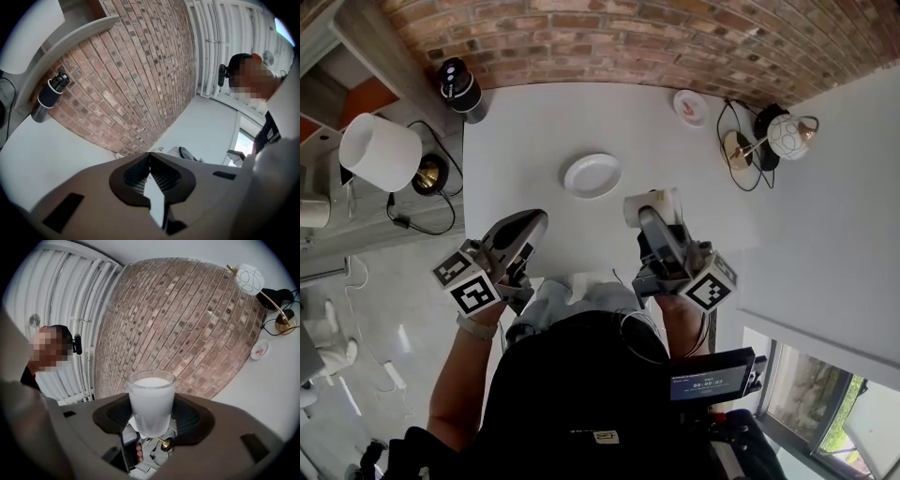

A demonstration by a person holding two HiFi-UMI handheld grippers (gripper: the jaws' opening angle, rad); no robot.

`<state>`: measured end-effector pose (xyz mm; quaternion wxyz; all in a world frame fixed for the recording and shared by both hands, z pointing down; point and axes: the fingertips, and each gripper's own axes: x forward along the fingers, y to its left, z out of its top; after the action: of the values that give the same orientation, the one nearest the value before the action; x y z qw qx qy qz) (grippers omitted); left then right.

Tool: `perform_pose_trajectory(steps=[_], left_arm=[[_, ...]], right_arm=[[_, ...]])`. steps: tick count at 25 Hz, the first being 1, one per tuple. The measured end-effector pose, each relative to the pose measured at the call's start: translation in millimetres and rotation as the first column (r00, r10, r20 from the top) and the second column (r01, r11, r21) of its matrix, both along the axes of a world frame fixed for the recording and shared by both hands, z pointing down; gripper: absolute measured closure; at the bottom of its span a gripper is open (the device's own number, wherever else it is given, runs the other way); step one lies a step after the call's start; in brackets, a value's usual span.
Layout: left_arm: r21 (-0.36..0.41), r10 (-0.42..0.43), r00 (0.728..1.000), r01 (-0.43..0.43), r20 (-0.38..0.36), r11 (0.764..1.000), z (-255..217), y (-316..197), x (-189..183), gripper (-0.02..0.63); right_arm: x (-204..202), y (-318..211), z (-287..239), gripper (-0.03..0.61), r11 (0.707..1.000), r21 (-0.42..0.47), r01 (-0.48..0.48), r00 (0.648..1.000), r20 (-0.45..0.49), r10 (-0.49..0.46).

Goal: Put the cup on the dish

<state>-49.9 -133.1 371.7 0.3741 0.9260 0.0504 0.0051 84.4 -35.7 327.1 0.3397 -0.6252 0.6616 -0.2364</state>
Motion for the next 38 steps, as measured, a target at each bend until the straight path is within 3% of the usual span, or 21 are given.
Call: perform_pose_trajectory(steps=[11,19,26,38], left_arm=[[-0.021,-0.075,0.997,0.076,0.025,0.997,4.6,-2.6,-5.8,0.609],[-0.027,-0.209,0.976,0.210,0.059,0.977,6.4,3.8,-15.8,0.609],[-0.034,-0.348,0.933,0.352,0.088,0.935,7.9,3.0,-45.2,0.609],[-0.058,-0.547,0.826,0.558,0.134,0.828,13.8,17.5,-102.0,0.609]], right_arm=[[11.4,-22.7,6.8,0.318,0.997,-0.052,0.058,0.997,-0.055,-0.061],[30.7,-51.2,37.1,0.318,0.983,-0.133,0.130,0.986,-0.092,-0.142],[50.6,-77.5,81.1,0.318,0.962,-0.242,0.130,0.981,-0.113,-0.161],[39.2,-115.9,163.1,0.318,0.896,-0.404,0.186,0.927,-0.229,-0.296]])
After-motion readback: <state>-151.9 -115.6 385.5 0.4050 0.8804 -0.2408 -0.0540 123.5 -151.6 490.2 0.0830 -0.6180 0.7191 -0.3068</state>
